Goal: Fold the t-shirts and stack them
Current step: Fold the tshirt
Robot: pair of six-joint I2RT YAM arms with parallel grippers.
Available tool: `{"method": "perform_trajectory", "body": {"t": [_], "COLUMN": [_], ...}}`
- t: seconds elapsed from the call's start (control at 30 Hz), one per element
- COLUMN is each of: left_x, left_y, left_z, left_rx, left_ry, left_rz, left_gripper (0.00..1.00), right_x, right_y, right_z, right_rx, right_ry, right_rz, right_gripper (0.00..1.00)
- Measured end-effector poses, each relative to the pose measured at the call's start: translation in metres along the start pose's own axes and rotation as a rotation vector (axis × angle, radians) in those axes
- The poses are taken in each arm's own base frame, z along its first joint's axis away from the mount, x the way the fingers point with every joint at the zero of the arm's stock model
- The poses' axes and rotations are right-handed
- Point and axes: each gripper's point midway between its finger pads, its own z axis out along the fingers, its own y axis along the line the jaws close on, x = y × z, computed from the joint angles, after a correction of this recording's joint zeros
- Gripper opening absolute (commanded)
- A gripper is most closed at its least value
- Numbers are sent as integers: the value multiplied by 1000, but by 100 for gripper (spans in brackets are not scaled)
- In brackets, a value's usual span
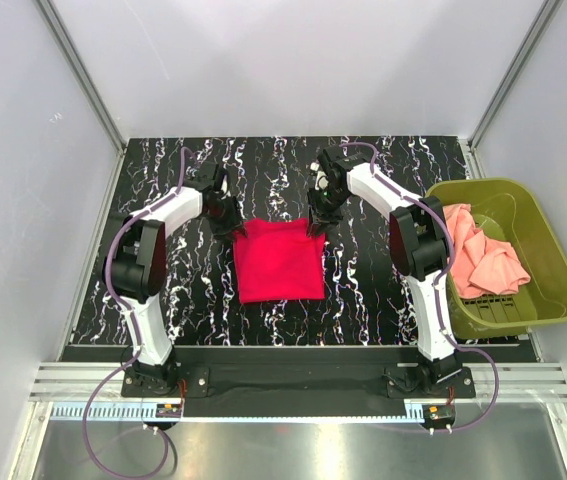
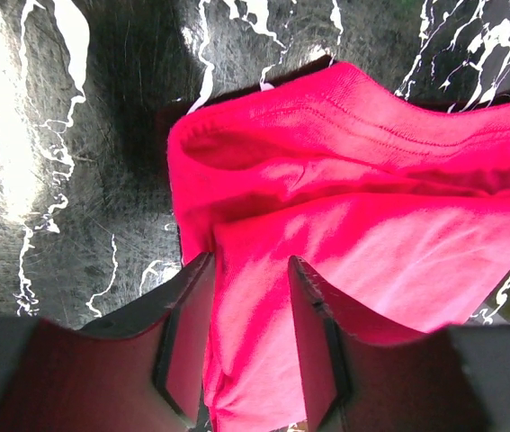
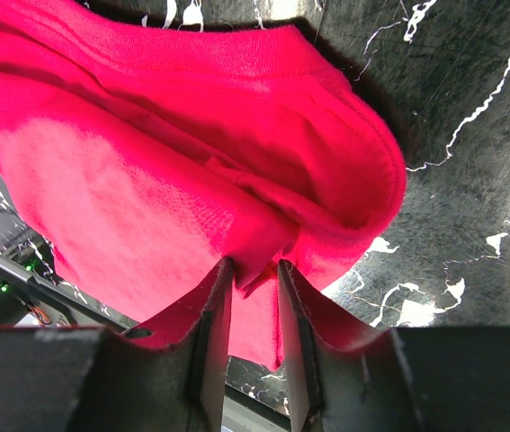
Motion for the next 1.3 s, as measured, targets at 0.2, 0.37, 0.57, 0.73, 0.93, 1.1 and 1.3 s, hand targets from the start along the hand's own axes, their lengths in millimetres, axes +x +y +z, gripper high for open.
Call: {"method": "perform_trajectory", "body": {"t": [0.2, 0.37, 0.57, 0.73, 0.93, 1.1, 1.3], "left_x": [0, -9, -11, -12, -10, -10, -22], "left_y": [-1, -6, -8, -10, -14, -26, -47], "left_z": [1, 4, 7, 7, 3, -38, -86], "left_rx": [-4, 1, 2, 5, -1, 31, 98], "left_ry": [-1, -10, -11, -14, -21, -82, -192], "left_rz": [0, 3, 8, 20, 35, 55, 85], "left_gripper": [43, 34, 13, 0, 0, 0, 0], "right_x": [0, 1, 2, 2, 3, 6, 5], "right_y": [0, 0, -1, -2, -1, 5, 24], "right_z": [0, 2, 4, 7, 5, -12, -54], "right_rx": [0, -2, -5, -2, 3, 4, -18], "right_ry": [0, 6, 13, 17, 18, 3, -61], "right_rz": [0, 9, 15, 26, 38, 54, 42], "right_gripper": [32, 32, 28, 8, 0, 0, 0]}}
